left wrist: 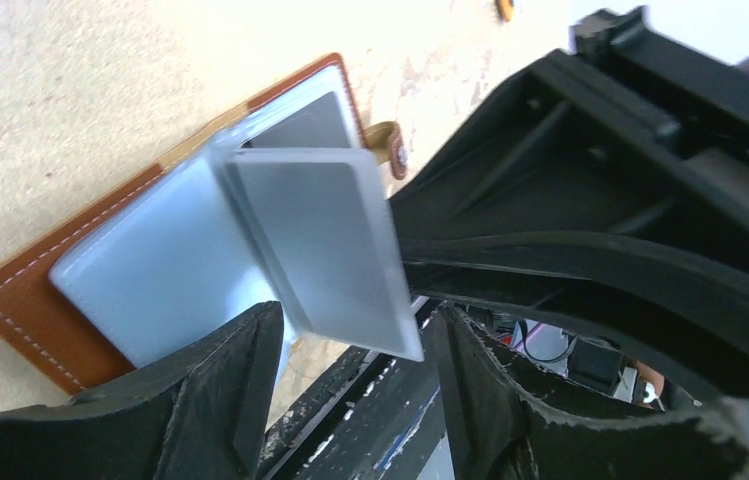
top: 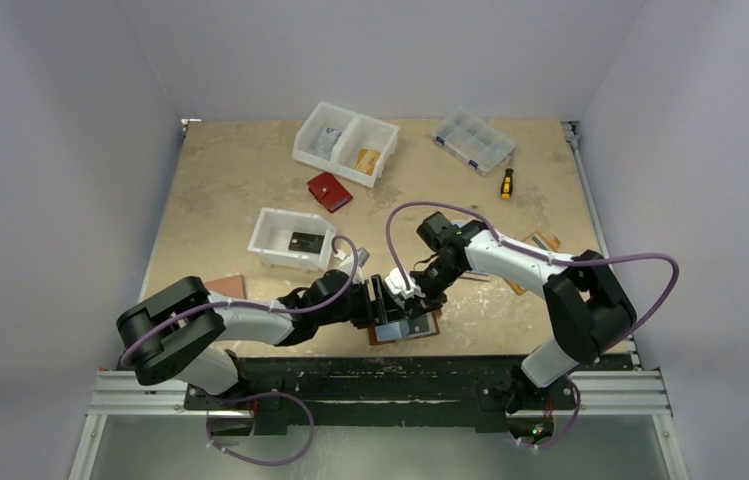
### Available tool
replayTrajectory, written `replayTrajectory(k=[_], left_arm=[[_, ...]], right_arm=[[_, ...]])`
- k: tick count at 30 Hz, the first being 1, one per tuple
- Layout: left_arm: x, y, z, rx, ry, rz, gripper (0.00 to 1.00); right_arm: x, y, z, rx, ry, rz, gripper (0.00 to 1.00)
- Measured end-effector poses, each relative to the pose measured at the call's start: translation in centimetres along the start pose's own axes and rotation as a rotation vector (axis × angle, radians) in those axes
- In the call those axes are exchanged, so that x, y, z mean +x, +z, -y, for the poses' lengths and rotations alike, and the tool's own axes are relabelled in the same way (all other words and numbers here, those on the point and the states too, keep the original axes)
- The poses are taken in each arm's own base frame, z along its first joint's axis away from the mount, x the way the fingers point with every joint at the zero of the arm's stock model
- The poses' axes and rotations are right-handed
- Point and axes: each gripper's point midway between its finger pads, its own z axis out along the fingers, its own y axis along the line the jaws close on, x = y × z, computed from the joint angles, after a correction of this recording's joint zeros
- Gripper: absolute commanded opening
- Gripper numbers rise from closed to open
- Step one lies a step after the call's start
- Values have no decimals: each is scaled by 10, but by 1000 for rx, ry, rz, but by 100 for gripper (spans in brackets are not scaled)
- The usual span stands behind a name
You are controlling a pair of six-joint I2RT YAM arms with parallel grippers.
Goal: Take the credit cards out of the card holder
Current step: Remove the credit card from the card holder.
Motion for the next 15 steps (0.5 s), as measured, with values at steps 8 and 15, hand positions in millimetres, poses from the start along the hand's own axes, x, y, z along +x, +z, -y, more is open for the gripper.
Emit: replayTrajectory(k=[8,15], left_arm=[[-5,-3,9,36,32,20,61],[-6,-3,5,23,28,31,56]], right_arm=[[-6,5,8,7,55,9,17],[-10,8,19,26,198,24,15]])
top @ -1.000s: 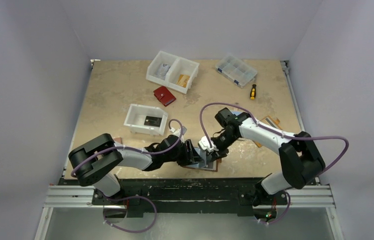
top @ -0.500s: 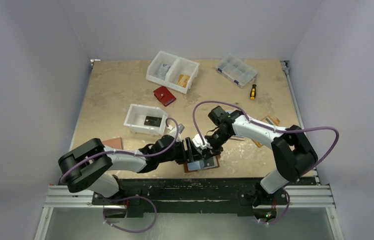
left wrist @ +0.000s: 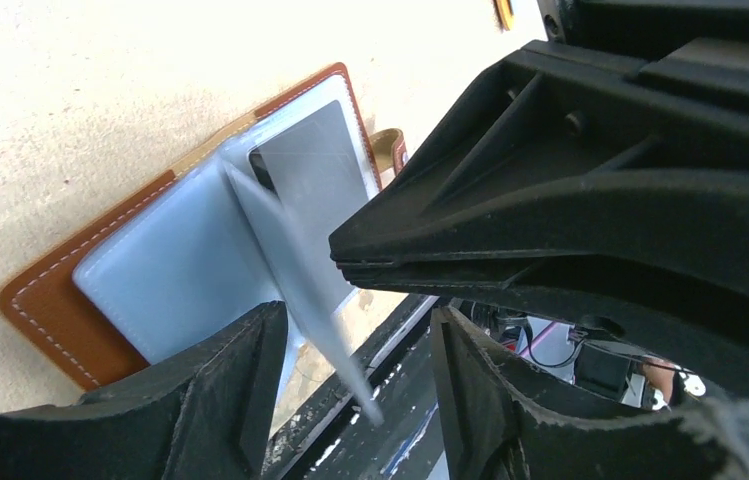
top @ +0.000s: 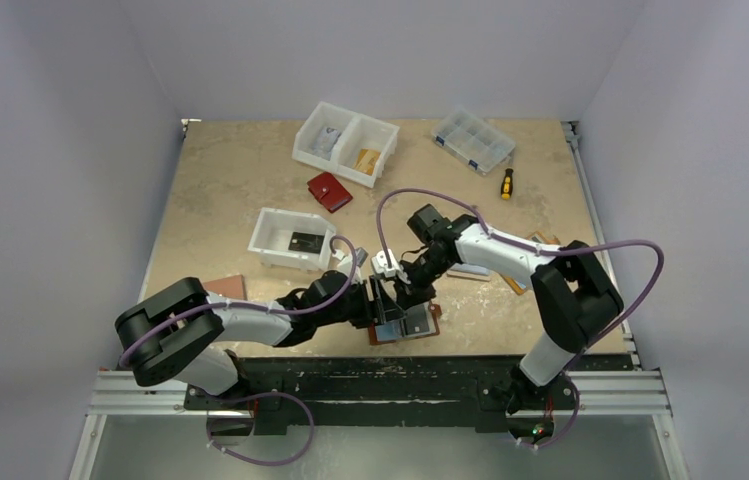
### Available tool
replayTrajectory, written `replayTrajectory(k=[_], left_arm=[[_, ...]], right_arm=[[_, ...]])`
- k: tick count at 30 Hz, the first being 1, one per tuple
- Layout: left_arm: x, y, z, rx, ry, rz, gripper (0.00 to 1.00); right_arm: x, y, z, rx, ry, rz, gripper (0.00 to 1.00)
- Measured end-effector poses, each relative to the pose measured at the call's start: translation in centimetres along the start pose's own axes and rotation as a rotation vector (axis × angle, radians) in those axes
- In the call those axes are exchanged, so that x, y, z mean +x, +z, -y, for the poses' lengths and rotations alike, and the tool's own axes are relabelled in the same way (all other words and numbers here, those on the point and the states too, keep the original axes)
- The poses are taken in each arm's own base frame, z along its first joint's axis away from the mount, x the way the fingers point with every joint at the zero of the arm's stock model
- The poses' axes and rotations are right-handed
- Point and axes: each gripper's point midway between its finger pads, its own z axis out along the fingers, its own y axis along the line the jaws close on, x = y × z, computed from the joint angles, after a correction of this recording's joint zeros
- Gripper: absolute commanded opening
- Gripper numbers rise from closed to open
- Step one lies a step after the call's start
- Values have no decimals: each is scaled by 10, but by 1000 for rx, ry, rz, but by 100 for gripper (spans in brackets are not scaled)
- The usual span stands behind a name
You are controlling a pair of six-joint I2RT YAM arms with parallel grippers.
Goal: Take the credit cards out of the card holder
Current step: Remove the credit card from the card holder.
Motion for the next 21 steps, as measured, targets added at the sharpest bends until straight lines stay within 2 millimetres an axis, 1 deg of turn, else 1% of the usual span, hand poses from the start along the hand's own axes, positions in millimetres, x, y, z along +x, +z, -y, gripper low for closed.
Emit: replayTrajectory(k=[4,8,10,13,15,16,17,21], left_arm=[[1,-1,-7,-22,-10,0,53],[1,-1,-13,-51,-17,3,42],[1,-1,-16,-62,-18,3,34],[3,-2,-21,-85,-22,-2,21],[4,-2,-25,-100,-24,-4,11],[4,-2,-26,-106,-25,-5,4],[4,-3,-28,-114,-26,-5,0],[4,-3,-32,-130,-21,-6,0]], right_arm=[[-4,2,4,15,88,15,16],[-8,4,7,25,171,34,17],[-10,3,8,31,199,41,19],[-11,2,9,34,231,53,25],[-12,0,10,36,246,67,31],[-13,-2,10,36,253,78,35],[-14,-5,11,43,256,89,39],[-22,-19,8,63,253,144,50]])
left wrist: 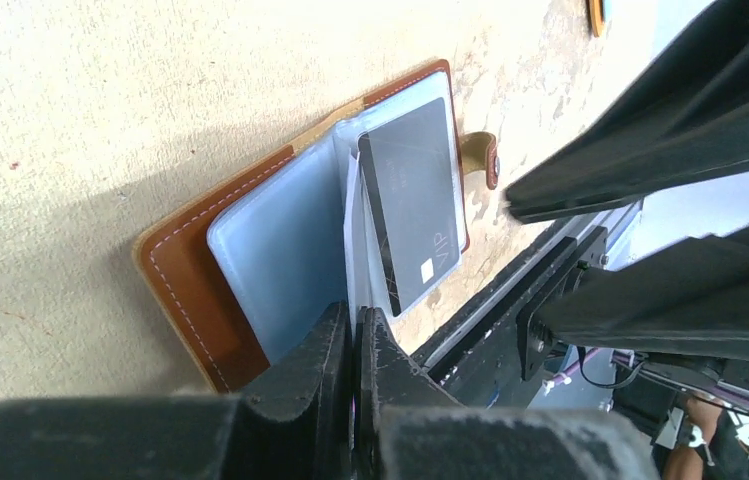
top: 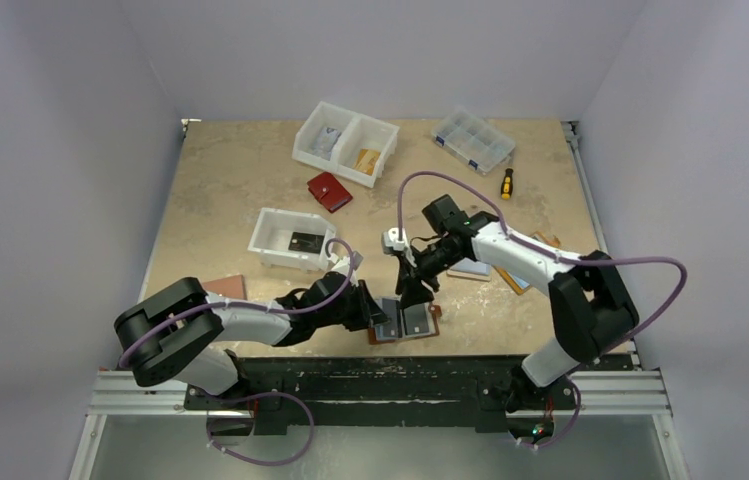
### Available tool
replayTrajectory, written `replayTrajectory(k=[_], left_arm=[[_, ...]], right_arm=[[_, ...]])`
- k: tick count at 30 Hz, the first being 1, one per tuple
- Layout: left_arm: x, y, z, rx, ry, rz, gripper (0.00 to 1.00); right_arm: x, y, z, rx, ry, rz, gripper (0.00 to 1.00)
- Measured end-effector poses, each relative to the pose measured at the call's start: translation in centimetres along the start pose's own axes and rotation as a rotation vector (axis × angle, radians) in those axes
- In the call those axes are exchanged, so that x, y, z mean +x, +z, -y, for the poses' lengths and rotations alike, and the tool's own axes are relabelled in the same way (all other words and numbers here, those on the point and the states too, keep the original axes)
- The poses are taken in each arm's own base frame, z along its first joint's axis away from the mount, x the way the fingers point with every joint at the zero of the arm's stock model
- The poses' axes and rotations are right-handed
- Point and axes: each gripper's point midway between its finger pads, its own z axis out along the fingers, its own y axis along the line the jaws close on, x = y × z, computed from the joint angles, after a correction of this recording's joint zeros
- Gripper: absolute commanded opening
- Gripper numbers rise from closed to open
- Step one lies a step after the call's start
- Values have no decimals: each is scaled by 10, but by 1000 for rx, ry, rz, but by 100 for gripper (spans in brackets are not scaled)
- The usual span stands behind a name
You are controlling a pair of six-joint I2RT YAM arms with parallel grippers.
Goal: Take the credit cards out of the card holder
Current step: Remove the credit card from the card holder.
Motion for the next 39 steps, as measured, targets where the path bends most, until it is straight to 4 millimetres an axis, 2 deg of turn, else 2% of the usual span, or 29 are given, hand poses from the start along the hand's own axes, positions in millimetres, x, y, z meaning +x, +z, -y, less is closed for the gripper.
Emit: replayTrajectory(k=[4,9,14,17,23,39], left_arm=[[-3,-3,0,1,50,9,0],[-19,-15,17,51,152,76,0],[-36,-29,41,131,250,159,0],[-42,-34,49,155,285,187,0],[-45,-39,48,158,328,210,0],[-55,-45,60,200,376,266,0]], right_arm=[[-8,-20,-6,24,-4,77,56],[-9,-39,-2,45,30,163,60],[-4,-35,-9,4,40,174,60],[0,-31,-12,-27,54,176,60],[7,-25,-15,-68,90,171,60],[-10,-23,-11,-129,159,237,59]])
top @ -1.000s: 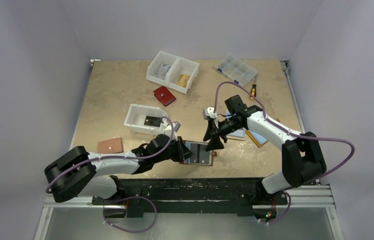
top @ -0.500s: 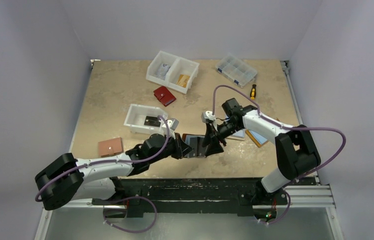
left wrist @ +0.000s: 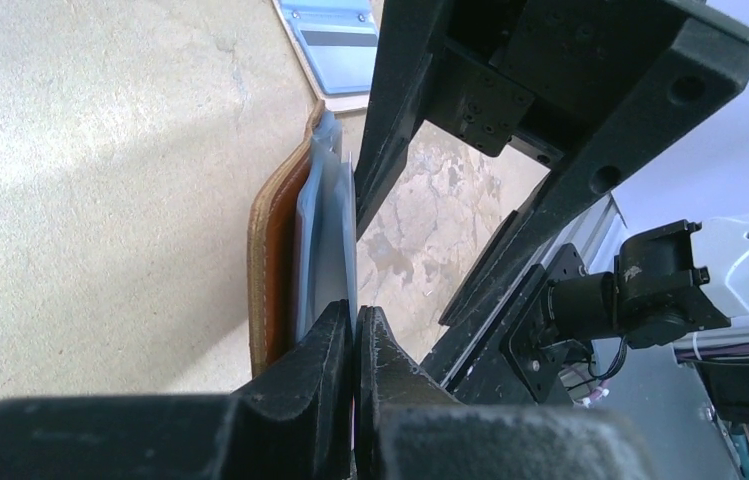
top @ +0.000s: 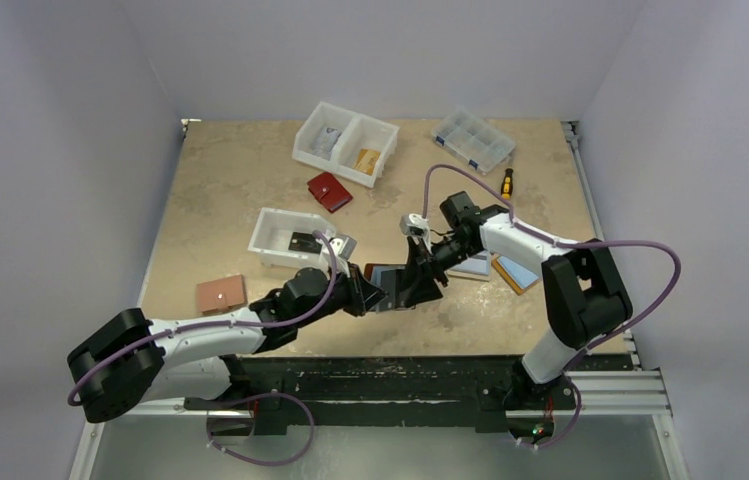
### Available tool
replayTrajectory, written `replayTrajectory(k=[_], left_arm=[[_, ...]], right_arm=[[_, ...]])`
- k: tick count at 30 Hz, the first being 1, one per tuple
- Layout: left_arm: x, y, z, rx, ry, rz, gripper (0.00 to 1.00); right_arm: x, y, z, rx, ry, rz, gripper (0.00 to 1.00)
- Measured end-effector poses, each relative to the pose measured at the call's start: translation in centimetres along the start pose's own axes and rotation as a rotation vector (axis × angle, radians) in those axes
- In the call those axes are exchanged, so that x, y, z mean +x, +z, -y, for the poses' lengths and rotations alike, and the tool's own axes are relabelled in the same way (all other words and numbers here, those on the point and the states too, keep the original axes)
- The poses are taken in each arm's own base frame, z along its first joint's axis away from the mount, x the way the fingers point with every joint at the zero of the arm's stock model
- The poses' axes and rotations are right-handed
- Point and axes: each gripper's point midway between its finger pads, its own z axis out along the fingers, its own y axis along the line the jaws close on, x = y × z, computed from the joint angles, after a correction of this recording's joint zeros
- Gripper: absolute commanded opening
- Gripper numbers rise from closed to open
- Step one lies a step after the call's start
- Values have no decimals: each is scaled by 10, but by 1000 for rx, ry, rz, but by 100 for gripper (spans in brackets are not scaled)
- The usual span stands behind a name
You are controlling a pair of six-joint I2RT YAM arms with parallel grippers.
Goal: Take the credit cards out of the card holder
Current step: Remove the credit card from the card holder.
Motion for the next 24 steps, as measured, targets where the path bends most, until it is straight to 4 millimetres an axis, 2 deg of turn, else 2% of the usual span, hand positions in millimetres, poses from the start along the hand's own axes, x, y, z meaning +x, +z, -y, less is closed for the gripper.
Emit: replayTrajectory(k=[6,17,24], left_arm=[[2,-1,0,4,6,-1,0],[-7,0,8,33,8,37,0],[-8,0,12,45,9,43,0]], right_arm=[[-6,-1,2,-2,47,31,59],[-14,-2,2,-50,145,106,56],[-20,-1,-3,-90,179,141,48]])
